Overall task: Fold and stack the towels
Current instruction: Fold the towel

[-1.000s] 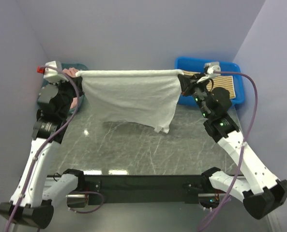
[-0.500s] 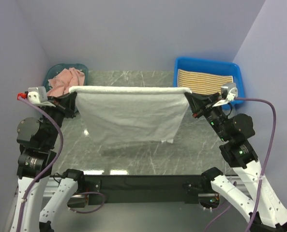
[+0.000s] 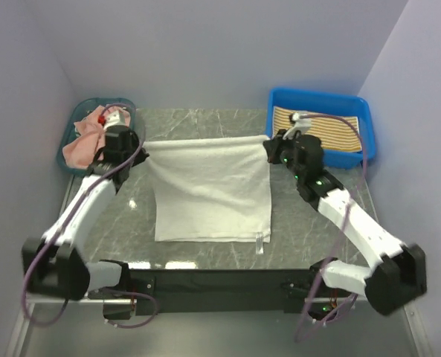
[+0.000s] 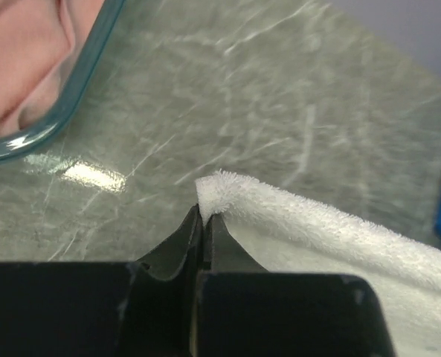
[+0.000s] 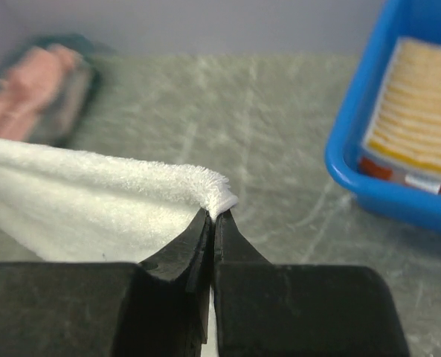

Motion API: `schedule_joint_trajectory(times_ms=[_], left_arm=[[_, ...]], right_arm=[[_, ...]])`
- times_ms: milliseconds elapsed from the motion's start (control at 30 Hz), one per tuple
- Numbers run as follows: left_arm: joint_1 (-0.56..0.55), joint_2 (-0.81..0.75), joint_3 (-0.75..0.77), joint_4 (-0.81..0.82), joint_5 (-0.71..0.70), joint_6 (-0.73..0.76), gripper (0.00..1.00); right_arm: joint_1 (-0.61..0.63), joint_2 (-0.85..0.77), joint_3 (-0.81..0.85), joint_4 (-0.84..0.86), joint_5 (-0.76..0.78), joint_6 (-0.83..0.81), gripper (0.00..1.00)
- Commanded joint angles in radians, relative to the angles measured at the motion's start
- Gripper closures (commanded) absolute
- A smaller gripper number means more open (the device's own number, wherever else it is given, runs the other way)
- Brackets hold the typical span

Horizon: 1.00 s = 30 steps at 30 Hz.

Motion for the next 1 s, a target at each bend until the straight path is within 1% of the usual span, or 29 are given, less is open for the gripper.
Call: schedule_joint_trajectory(times_ms=[0, 33, 67, 167, 200, 333, 500, 667, 833, 967], left_arm=[[0.032, 0.175, 0.113, 0.086, -0.181, -0.028, 0.99], [0.032, 0.219, 0.139, 0.096, -0.189, -0.025, 0.99], [0.032, 0.296, 0.183, 0.114, -0.189, -0.024, 0.99], [0.033, 0.400, 0.234, 0.175, -0.169, -0.004, 0.99], [0.035, 0.416, 0.237, 0.197, -0.162, 0.015, 0.99], [0.035, 0.456, 0.222, 0.258, -0.154, 0.056, 0.99], [0.035, 0.421, 0.171, 0.272, -0.151, 0.091, 0.99], [0.035, 0.324, 0.064, 0.266, -0.152, 0.088, 0.98], [0.035, 0.202, -0.052, 0.246, -0.100, 0.027, 0.97], [0.035, 0.122, -0.132, 0.202, -0.047, -0.030, 0.96]], right_arm=[[-0.057, 0.146, 0.063, 0.161, 0.173, -0.009, 1.00], [-0.069, 0.227, 0.075, 0.216, 0.166, -0.017, 1.00], [-0.074, 0.263, 0.096, 0.245, 0.160, -0.046, 1.00], [-0.080, 0.401, 0.162, 0.303, 0.153, -0.102, 1.00], [-0.080, 0.456, 0.182, 0.311, 0.153, -0.115, 1.00], [-0.085, 0.533, 0.225, 0.326, 0.155, -0.165, 1.00], [-0.092, 0.515, 0.184, 0.340, 0.135, -0.163, 1.00], [-0.094, 0.455, 0.100, 0.330, 0.126, -0.138, 1.00], [-0.092, 0.386, 0.022, 0.288, 0.136, -0.086, 1.00], [-0.092, 0.311, -0.074, 0.256, 0.138, -0.035, 1.00]])
